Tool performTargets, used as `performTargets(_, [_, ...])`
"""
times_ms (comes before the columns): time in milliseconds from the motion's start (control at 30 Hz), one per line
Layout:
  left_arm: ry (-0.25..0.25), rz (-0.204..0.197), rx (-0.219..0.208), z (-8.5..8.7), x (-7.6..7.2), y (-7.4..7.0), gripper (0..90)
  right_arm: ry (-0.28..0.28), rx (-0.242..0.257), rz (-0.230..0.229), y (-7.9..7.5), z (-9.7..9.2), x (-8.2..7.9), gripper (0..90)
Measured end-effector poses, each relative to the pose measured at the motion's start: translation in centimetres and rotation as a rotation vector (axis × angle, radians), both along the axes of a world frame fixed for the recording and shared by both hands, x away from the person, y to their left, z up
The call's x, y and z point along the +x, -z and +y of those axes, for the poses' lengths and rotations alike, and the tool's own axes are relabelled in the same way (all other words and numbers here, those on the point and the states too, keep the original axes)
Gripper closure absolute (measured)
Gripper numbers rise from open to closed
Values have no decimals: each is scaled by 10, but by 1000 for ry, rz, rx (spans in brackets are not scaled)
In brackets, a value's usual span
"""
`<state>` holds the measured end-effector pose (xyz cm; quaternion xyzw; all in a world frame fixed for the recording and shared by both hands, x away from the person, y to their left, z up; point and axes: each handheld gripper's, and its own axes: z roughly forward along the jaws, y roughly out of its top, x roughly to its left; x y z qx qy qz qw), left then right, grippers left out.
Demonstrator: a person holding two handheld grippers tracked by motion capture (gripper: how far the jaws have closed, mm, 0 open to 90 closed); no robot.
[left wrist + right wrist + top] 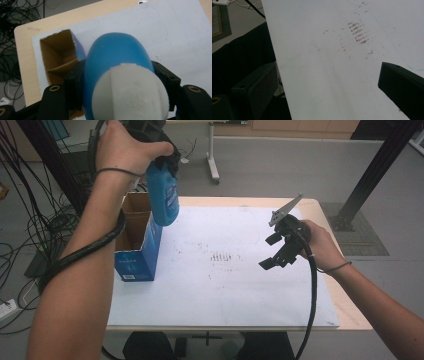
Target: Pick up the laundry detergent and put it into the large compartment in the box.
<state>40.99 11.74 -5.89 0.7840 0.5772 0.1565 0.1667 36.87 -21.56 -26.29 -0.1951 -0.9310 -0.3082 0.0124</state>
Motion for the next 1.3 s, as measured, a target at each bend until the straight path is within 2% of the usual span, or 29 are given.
performTargets(267, [-65, 17, -2, 35, -1, 4, 377, 0, 2, 6, 2, 2, 2, 29])
performTargets(400, [-112, 12, -5, 54, -1, 8, 378, -2, 2, 7, 3, 3, 3, 29])
performTargets(667, [-195, 25, 6, 86, 5, 16, 378, -3, -1, 11, 4, 5, 4, 29])
performTargets(733, [-210, 29, 19, 90, 6, 18, 378, 1, 1, 11, 4, 4, 4, 29])
performTargets(933, [-231, 39, 4, 100, 10, 23, 378, 3, 2, 10, 4, 3, 5, 29])
performTargets(1067, [-242, 48, 16, 102, 13, 29, 377, 5, 1, 12, 5, 2, 4, 29])
performTargets(1300, [-245, 62, 8, 105, 16, 41, 378, 17, 6, 15, 7, 0, 5, 29])
